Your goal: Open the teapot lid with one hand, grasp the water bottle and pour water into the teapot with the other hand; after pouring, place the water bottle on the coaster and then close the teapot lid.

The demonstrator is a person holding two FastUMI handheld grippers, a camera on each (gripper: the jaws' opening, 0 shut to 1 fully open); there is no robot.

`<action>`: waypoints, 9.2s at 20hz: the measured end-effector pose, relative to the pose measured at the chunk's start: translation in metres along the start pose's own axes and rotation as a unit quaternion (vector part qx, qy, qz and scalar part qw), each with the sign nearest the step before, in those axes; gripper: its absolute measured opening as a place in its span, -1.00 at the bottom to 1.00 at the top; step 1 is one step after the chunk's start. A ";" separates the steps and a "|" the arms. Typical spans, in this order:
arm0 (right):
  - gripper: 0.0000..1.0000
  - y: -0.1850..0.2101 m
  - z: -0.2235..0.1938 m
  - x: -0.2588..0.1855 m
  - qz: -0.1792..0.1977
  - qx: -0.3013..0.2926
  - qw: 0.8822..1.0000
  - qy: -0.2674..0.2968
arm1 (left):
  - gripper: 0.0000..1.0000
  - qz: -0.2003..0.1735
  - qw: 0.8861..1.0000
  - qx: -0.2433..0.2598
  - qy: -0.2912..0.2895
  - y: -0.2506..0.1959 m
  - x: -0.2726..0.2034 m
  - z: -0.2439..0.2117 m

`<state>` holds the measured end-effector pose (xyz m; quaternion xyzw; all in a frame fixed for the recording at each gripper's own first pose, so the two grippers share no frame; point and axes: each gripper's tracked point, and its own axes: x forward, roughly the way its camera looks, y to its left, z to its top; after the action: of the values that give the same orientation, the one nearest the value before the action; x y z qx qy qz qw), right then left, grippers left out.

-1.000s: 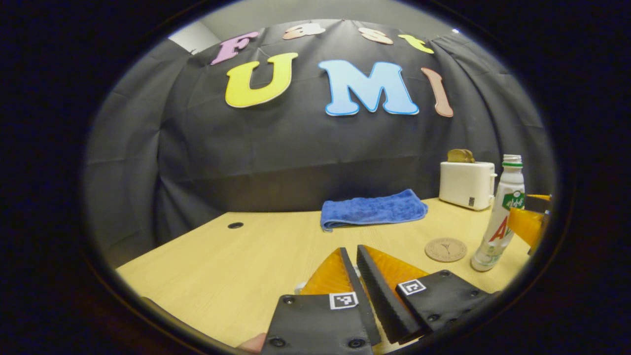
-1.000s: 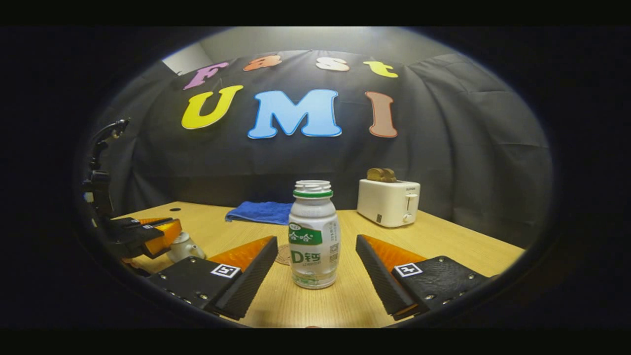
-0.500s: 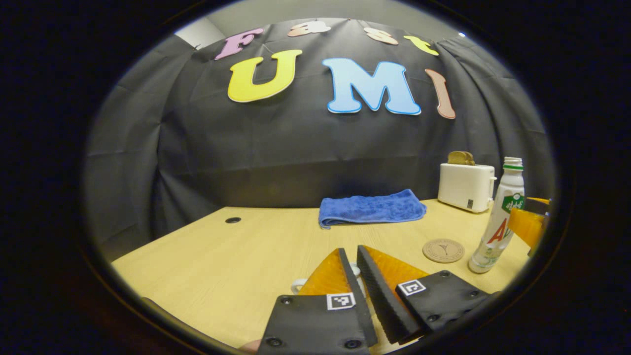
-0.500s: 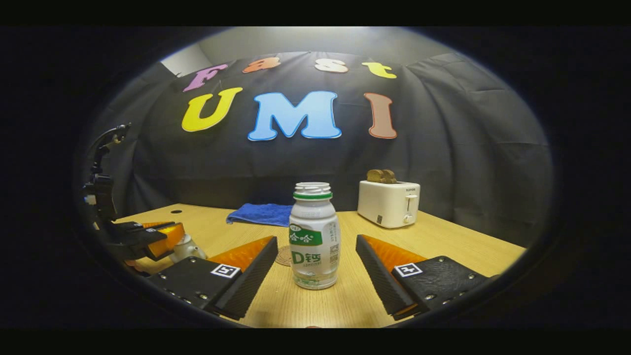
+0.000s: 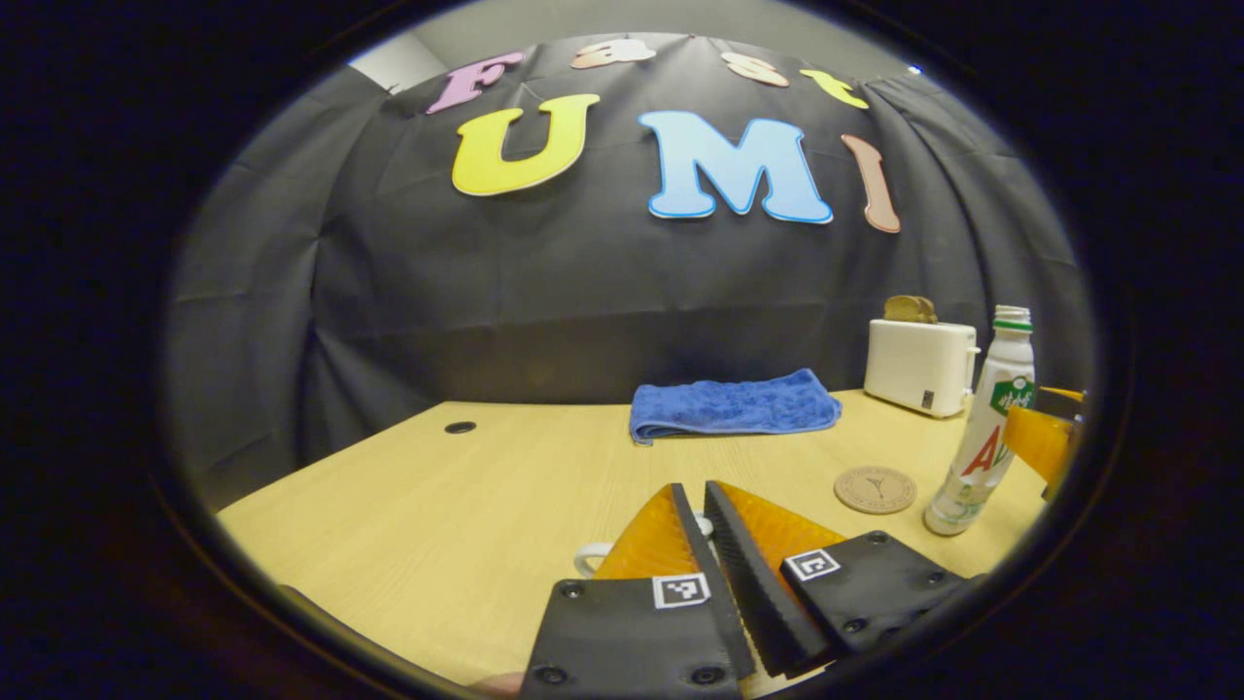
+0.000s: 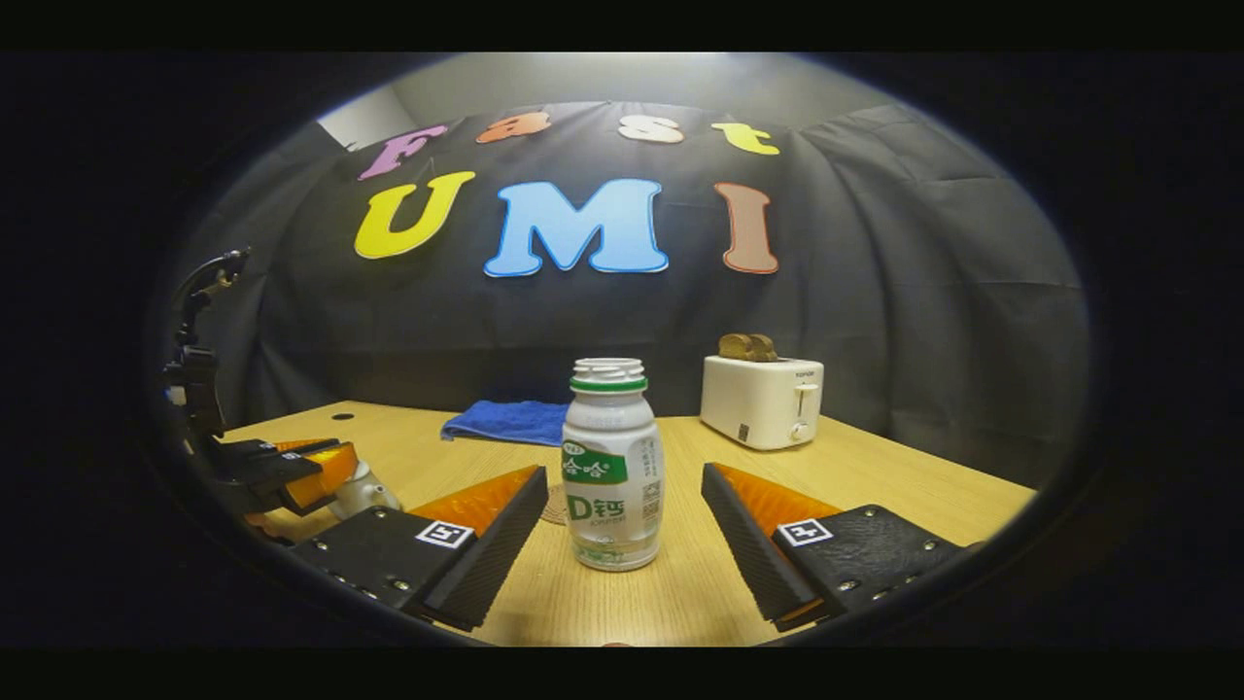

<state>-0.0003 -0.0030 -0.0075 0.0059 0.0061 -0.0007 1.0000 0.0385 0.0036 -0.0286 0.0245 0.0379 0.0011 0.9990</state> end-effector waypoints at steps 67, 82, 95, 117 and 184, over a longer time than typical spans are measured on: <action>0.37 0.042 0.003 0.041 0.030 -0.204 0.978 0.021 | -0.86 0.067 0.996 -0.016 -0.063 0.122 -0.040 0.030; 0.39 0.100 0.023 0.056 0.049 -0.457 0.887 -0.047 | -0.86 0.088 0.994 -0.024 -0.058 0.162 -0.047 0.020; 0.38 0.116 0.011 0.064 0.062 -0.623 0.777 -0.067 | -0.86 0.087 0.994 -0.028 -0.057 0.163 -0.048 0.019; 0.38 0.136 0.009 0.062 0.083 -0.767 0.628 -0.107 | 1.00 0.077 0.995 -0.027 -0.054 0.159 -0.046 0.017; 0.38 0.156 0.037 0.062 0.056 -0.855 0.473 -0.205 | -0.84 0.060 0.997 -0.017 -0.048 0.148 -0.046 0.014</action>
<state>0.0627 0.1524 0.0305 -0.8521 -0.2018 0.0593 0.4793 -0.0058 0.1509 -0.0040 0.0101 -0.0113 0.0607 0.9980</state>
